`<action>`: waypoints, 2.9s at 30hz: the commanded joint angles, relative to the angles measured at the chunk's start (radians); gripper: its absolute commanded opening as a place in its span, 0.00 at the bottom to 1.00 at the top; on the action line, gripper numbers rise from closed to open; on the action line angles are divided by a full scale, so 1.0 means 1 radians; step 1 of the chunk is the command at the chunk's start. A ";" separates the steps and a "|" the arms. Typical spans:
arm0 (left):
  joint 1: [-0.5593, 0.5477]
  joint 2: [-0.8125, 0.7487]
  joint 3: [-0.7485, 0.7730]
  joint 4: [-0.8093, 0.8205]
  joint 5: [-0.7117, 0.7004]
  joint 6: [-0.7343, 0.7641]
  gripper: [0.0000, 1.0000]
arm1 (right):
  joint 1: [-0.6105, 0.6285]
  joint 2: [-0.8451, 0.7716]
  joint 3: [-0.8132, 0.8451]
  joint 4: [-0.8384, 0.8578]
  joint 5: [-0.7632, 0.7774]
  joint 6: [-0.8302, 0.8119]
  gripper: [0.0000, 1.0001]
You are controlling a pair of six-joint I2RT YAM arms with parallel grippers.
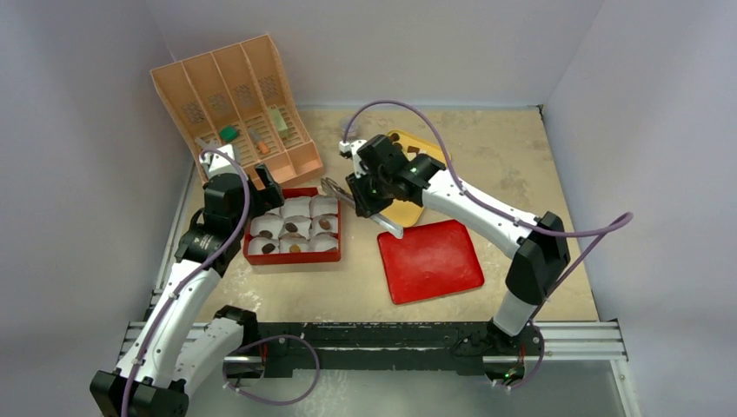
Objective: Pack the chocolate
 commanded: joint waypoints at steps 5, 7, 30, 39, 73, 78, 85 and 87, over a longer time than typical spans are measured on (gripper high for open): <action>-0.003 -0.022 0.037 0.013 -0.050 0.009 0.89 | 0.038 0.050 0.090 0.033 -0.005 0.014 0.22; -0.004 -0.023 0.037 0.011 -0.052 0.009 0.89 | 0.039 0.067 0.103 0.025 0.008 0.011 0.22; -0.003 -0.019 0.038 0.010 -0.058 0.009 0.89 | 0.056 0.161 0.191 -0.086 0.100 0.004 0.37; -0.003 -0.013 0.040 0.013 -0.054 0.009 0.89 | 0.056 0.134 0.203 -0.090 0.111 0.001 0.39; -0.003 -0.019 0.034 0.015 -0.054 0.001 0.88 | 0.087 0.208 0.319 -0.168 0.161 0.013 0.37; -0.003 -0.013 0.031 0.018 -0.045 -0.010 0.86 | 0.087 0.173 0.322 -0.161 0.142 0.019 0.36; -0.003 -0.024 0.038 0.005 -0.075 -0.022 0.85 | 0.105 0.255 0.444 -0.286 0.217 0.092 0.35; -0.003 -0.036 0.047 -0.018 -0.138 -0.027 0.84 | 0.110 0.277 0.484 -0.330 0.248 0.128 0.35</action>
